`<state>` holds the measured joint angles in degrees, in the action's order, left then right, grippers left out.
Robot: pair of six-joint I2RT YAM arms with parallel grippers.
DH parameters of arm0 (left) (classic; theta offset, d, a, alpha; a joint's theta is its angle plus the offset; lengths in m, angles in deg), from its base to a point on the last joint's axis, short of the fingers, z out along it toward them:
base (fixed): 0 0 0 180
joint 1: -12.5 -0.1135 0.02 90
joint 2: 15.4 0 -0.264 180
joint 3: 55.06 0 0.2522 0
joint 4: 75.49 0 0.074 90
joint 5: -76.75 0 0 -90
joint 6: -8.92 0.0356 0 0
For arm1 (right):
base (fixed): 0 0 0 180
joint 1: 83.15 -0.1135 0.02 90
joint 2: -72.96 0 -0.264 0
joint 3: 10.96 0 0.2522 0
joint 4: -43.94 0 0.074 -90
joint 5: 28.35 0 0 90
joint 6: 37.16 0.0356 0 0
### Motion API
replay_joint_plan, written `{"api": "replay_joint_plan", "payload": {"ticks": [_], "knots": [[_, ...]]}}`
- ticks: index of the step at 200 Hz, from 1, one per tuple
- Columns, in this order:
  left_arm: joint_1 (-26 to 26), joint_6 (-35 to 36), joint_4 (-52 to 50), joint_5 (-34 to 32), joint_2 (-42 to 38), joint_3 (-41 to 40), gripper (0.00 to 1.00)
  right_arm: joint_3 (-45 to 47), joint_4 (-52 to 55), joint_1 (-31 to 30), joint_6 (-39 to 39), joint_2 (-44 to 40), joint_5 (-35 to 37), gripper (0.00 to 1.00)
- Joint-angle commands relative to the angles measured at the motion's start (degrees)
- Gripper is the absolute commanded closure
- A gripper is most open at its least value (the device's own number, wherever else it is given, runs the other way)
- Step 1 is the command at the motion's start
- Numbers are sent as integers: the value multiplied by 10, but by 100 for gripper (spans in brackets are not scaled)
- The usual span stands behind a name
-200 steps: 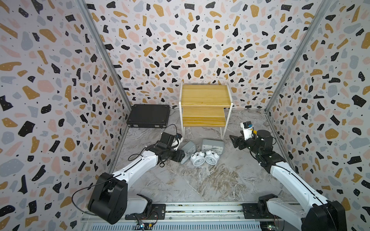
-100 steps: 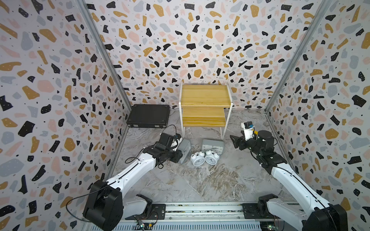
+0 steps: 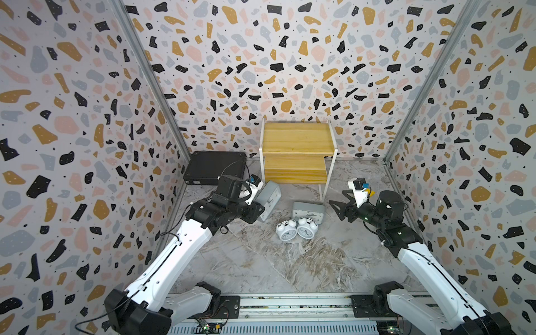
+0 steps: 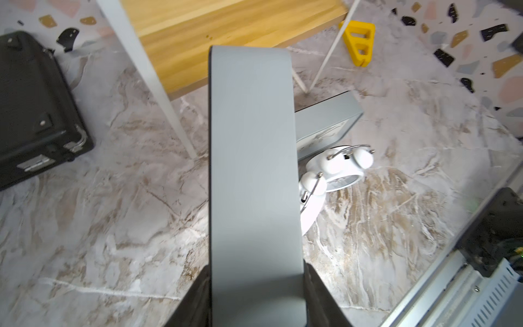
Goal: Place the alarm clocks on the shelf by style
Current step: Pick up the alarm from the center of the board.
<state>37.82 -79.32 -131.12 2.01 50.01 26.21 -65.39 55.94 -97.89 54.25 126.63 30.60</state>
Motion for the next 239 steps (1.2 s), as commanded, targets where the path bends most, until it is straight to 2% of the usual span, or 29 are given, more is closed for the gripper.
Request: {"api": "replay_joint_plan", "payload": {"ticks": [1,20,49,73,104,182,239], "knots": [[3,61,22,98,8,43,81,-35,14,1,-12,10,-106,17],[3,120,3,156,30,71,81,-44,7,1,-14,27,-163,18],[3,199,-31,183,62,111,81,-63,-4,1,-25,55,-240,17],[3,273,-76,214,87,145,81,-85,9,1,-51,76,-269,16],[6,330,-129,230,116,192,80,-114,25,-1,-71,105,-301,14],[32,384,-183,233,163,253,80,-183,106,-37,-147,159,-316,10],[49,405,-205,237,181,277,80,-212,158,-58,-191,184,-328,10]]}}
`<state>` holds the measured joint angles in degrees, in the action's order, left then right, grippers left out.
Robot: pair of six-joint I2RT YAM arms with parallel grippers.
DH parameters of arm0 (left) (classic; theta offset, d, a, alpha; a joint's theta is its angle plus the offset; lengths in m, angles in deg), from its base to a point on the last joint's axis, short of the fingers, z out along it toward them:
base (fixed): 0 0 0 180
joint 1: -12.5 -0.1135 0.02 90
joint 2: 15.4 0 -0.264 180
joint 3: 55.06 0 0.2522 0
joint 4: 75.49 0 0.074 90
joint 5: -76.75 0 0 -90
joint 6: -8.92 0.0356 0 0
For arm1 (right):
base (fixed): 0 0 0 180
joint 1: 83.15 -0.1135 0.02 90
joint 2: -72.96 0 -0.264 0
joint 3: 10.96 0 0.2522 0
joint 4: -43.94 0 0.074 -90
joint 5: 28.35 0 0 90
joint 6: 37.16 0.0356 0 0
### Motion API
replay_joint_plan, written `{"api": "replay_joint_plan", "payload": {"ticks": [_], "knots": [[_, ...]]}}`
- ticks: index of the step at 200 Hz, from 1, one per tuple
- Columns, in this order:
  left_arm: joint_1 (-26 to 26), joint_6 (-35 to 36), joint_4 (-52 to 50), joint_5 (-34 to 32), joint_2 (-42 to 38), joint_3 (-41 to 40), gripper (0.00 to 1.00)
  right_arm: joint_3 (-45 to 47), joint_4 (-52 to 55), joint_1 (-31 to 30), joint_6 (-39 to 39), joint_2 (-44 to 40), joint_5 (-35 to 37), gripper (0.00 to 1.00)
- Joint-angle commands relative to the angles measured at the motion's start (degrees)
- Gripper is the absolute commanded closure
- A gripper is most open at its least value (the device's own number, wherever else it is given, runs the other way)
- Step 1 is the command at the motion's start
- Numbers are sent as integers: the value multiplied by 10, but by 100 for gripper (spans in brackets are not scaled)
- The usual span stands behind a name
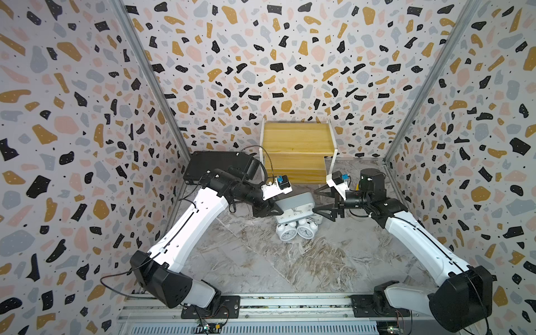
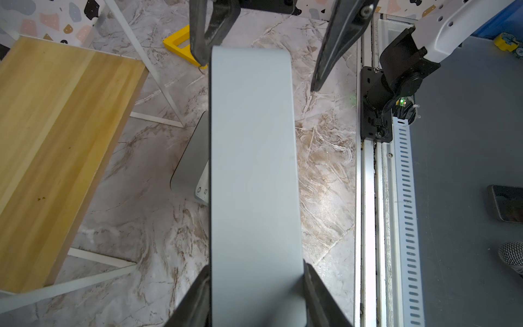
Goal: Place the alarm clocks on the shelf by style
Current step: Pick up the alarm from the center of the board.
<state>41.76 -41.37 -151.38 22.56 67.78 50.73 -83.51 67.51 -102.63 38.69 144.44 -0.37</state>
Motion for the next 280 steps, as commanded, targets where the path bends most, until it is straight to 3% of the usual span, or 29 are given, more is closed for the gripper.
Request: {"api": "replay_joint_plan", "payload": {"ticks": [1,68,80,105,122,144,163,183,196,235,280], "knots": [[10,27,-3,32,4,32,80,-31,43,-11,-36,6,-19,11],[16,41,-24,44,19,50,80,-37,50,-19,-43,9,-45,19],[16,39,-21,44,19,50,80,-37,52,-20,-43,6,-50,26],[16,26,-10,44,22,53,79,-37,54,-20,-40,1,-50,54],[16,15,6,46,22,53,79,-37,51,-20,-32,0,-43,68],[16,-3,29,38,19,47,66,-37,35,-20,-14,-3,-23,79],[16,-28,67,12,9,29,47,-38,7,-20,14,-9,-19,83],[10,-53,117,6,-17,-7,19,-40,-26,-20,51,-13,-17,85],[4,-69,156,9,-40,-37,10,-46,-36,-19,65,-13,-14,86],[-25,-132,271,28,-119,-131,1,-72,-50,-4,98,-13,-16,87],[-113,-264,399,191,-163,-211,1,-103,-88,21,137,-16,-56,87]]}}
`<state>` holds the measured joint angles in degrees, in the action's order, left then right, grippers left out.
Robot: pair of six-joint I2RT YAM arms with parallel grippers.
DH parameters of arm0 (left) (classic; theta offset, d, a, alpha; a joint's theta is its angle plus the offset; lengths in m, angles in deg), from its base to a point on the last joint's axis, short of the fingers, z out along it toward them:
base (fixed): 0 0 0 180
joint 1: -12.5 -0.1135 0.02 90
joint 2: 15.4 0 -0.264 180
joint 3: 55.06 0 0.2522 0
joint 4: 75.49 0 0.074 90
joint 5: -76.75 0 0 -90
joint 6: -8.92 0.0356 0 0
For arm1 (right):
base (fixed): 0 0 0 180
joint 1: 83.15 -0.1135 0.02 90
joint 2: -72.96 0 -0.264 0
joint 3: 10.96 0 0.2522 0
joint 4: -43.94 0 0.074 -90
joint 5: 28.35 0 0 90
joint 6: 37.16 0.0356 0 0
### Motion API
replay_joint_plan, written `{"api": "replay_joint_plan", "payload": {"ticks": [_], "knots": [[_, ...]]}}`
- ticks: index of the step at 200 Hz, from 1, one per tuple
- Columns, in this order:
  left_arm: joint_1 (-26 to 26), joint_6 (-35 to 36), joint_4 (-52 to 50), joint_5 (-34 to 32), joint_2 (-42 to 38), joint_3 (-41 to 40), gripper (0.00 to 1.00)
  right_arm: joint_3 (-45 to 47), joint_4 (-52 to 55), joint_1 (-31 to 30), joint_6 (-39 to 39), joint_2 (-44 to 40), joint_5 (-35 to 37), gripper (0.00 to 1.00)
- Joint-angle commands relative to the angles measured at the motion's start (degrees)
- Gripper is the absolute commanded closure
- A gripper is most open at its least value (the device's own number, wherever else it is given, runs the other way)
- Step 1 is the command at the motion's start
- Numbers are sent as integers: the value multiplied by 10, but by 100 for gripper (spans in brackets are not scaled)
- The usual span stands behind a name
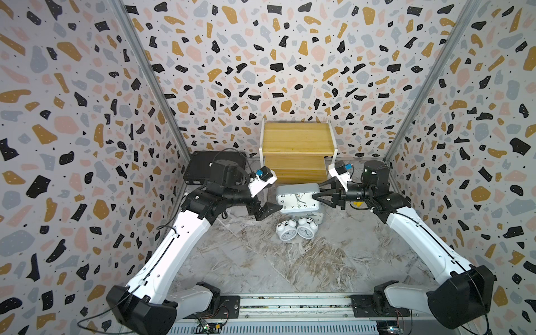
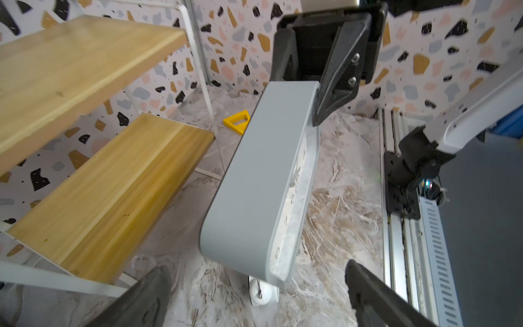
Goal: Place the alarm clocks on the shelf by style
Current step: Pick up the alarm from the center of the board.
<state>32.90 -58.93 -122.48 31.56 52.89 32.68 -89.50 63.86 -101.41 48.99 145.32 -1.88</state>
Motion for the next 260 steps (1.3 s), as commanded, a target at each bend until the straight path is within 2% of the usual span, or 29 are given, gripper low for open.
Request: {"api": "replay_joint_plan", "payload": {"ticks": [1,52,100,213,249,260], "knots": [[-25,-90,112,102,-15,-32,0,-43,-51,9,34,-25,-41,87],[-33,-124,174,150,-30,-70,2,-63,-107,16,93,-26,-91,86],[-33,-124,200,202,-25,-76,11,-64,-134,15,119,-19,-108,85],[-23,-165,243,213,1,-67,30,-60,-171,6,149,-8,-115,83],[-14,-167,246,214,5,-63,39,-60,-169,2,148,-4,-114,83],[-12,-166,246,215,6,-62,49,-60,-169,1,148,-2,-113,83]]}}
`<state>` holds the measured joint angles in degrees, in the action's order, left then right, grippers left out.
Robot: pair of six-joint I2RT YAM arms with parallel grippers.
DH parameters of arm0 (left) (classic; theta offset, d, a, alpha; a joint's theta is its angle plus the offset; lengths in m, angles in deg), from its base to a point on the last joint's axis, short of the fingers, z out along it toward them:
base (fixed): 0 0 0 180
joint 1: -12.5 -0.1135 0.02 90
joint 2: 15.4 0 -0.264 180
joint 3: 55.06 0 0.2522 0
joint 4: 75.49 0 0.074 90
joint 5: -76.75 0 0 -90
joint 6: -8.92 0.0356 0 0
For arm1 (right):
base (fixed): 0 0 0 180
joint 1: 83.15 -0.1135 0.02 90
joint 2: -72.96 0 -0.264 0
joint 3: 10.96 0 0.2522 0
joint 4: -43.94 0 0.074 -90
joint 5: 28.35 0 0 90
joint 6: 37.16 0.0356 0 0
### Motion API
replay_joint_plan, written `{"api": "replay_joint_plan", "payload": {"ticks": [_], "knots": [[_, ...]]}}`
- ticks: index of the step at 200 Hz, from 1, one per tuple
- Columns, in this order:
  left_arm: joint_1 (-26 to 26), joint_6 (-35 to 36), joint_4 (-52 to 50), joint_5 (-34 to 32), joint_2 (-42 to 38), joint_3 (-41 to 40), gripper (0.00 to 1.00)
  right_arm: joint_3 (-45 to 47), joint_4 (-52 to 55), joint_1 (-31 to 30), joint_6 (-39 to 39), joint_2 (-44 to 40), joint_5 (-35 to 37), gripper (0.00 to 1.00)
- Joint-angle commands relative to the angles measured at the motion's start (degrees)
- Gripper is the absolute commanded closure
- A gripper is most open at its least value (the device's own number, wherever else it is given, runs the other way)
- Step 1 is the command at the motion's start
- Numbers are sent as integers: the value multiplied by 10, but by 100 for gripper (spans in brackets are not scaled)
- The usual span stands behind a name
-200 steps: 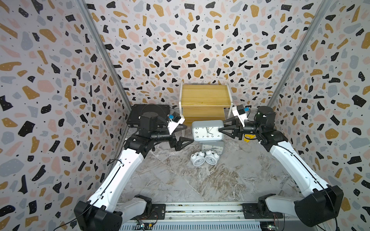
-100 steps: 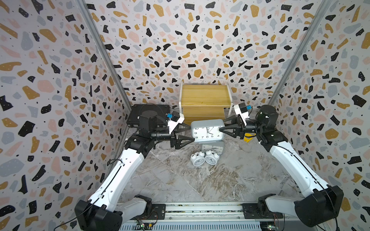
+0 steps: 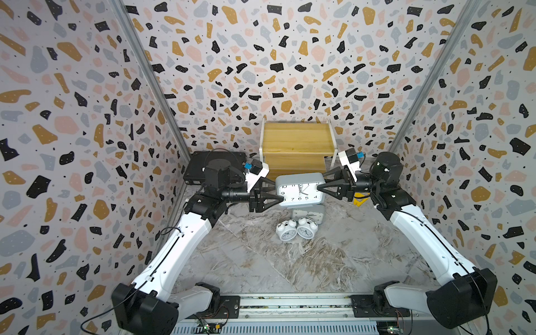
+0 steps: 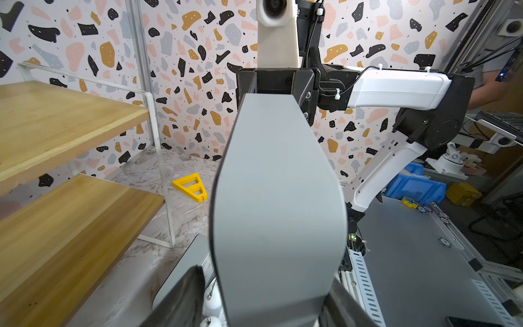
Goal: Place the alarm clocks on the shelf by style
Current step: Pick up the alarm from the center of the board.
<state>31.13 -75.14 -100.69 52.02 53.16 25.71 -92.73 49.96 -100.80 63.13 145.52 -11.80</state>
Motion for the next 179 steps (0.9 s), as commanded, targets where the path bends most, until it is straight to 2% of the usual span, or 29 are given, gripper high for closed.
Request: {"api": "replay_joint_plan", "payload": {"ticks": [1,23,42,55,69,112,137,179], "knots": [[6,-3,28,10,4,8,50,-27,-29,-5,7,-4,-14,83],[6,-3,22,3,0,9,73,-27,-11,-5,-9,-2,-7,82],[5,10,14,-18,-8,10,82,-27,23,-5,-37,-3,9,77],[5,26,-21,-36,-14,13,83,-25,39,-5,-51,-4,23,72],[5,48,-56,-56,-20,23,84,-23,54,-5,-62,-6,40,58],[4,102,-202,-178,-38,64,87,-11,118,4,-114,-36,145,30],[4,112,-263,-277,-50,79,88,7,143,9,-134,-58,245,25],[3,134,-397,-467,-49,133,88,59,148,10,-140,-86,465,25]]}}
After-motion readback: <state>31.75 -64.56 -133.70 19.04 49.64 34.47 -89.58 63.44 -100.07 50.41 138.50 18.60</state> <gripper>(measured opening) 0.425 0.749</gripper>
